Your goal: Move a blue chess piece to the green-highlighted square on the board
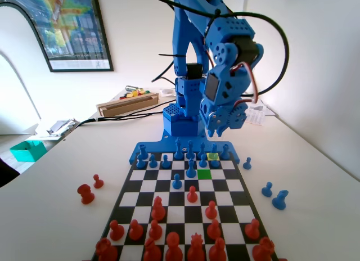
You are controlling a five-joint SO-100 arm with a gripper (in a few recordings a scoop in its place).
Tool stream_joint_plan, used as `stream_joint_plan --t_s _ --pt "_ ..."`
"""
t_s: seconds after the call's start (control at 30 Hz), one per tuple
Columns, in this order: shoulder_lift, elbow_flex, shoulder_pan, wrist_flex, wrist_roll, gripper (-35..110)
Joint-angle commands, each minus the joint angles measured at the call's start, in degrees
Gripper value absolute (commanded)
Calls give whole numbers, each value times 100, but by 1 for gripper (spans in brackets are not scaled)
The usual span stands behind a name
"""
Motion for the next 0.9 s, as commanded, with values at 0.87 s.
stream_joint_plan --t_s 0.87 --pt "-396 -536 272 79 -545 11"
